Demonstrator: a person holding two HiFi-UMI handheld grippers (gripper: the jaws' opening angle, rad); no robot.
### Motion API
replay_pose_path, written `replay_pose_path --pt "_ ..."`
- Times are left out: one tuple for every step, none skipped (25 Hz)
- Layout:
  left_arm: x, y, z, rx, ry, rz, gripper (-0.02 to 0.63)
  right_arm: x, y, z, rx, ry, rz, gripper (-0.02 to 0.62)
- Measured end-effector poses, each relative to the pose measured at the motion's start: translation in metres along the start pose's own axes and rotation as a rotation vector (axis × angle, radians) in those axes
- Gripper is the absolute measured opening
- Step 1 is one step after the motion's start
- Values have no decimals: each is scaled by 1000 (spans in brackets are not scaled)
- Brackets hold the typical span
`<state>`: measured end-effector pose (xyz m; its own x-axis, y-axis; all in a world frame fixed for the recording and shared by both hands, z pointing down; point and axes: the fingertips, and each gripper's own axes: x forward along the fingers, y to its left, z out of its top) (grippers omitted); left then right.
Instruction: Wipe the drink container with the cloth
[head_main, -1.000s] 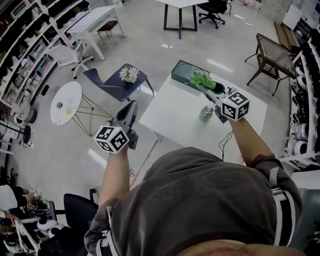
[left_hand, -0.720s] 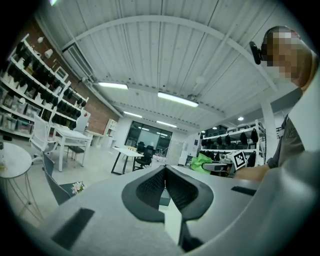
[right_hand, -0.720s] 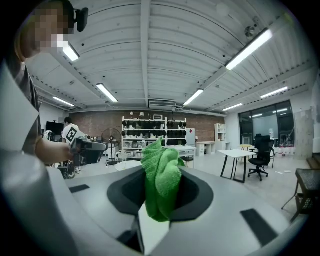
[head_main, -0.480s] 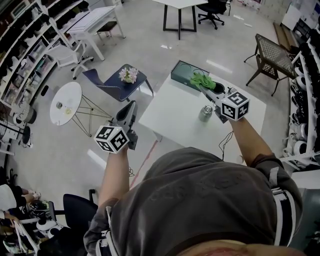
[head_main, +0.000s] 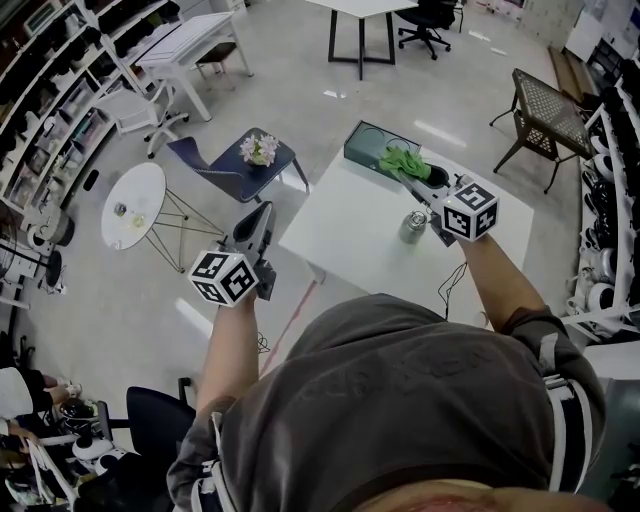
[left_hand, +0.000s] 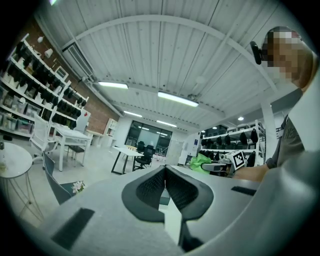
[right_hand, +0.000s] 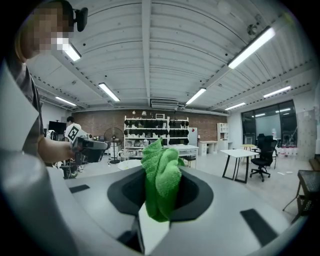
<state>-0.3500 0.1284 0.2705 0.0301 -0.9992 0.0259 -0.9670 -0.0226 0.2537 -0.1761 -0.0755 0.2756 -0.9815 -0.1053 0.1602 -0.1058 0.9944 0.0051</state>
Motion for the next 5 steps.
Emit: replay_pose_path --pt "-1 1 0 -1 -1 1 5 0 0 0 0 0 0 92" --pt "-1 1 0 -2 -2 1 5 1 1 0 1 0 1 92" --pt "-1 2 0 -3 -3 2 5 1 1 -1 1 0 1 92" --pt "-1 2 0 -3 -3 2 5 2 1 -1 2 0 2 92" --pt "-1 3 0 -3 -3 1 5 3 2 -1 3 0 3 92"
